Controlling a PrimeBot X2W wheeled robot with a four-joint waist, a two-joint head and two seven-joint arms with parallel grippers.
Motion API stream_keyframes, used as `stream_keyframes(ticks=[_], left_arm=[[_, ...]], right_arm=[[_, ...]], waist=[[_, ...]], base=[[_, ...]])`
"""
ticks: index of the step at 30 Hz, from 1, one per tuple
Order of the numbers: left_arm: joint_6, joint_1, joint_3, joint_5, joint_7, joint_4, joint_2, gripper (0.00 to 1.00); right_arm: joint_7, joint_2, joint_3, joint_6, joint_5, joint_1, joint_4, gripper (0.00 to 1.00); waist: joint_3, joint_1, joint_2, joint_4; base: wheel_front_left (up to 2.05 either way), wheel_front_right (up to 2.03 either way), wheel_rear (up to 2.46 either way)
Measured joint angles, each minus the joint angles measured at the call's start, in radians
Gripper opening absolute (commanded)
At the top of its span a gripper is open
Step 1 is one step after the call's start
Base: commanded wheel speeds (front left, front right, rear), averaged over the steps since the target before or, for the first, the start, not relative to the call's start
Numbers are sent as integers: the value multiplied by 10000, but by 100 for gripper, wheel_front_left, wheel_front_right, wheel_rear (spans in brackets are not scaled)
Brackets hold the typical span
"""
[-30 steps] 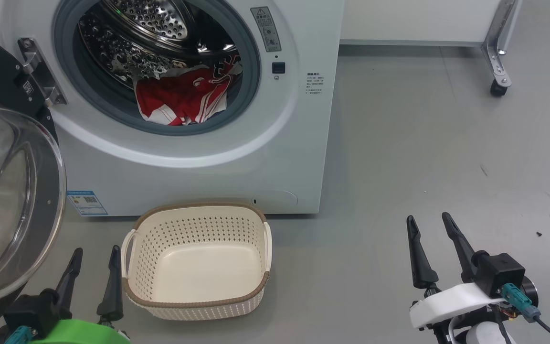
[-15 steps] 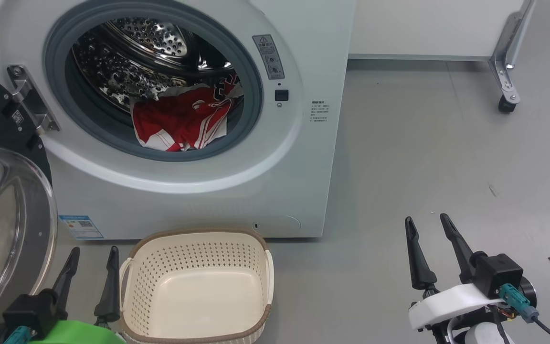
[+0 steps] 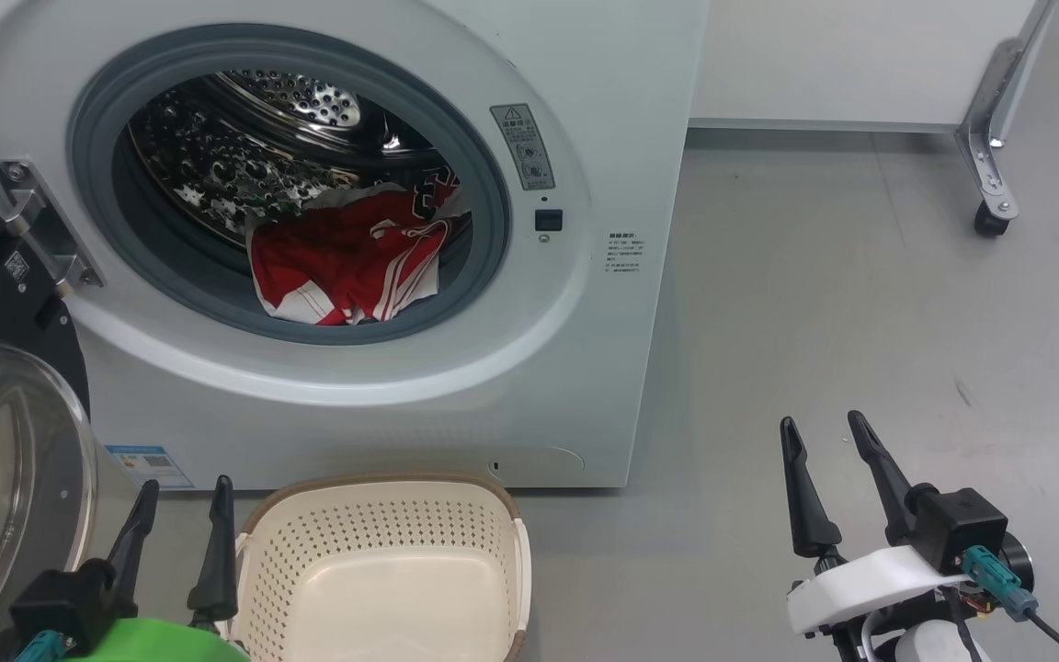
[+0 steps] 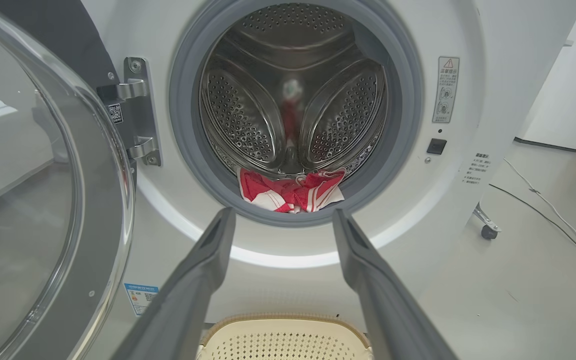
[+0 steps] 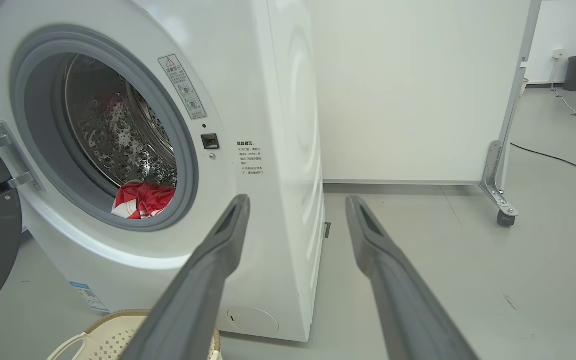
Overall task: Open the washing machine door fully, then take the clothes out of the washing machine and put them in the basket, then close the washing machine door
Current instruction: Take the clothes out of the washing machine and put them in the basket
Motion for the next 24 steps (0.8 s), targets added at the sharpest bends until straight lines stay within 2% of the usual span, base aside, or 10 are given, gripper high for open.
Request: stream_keyframes(ticks=[24], left_arm=[[17,13,-142,105,-2,-15,52,100]], right_arm=[[0,4,17,-23,4,0,-8,100]], waist=[[105,0,0,-75]], base=[[18,-18,0]])
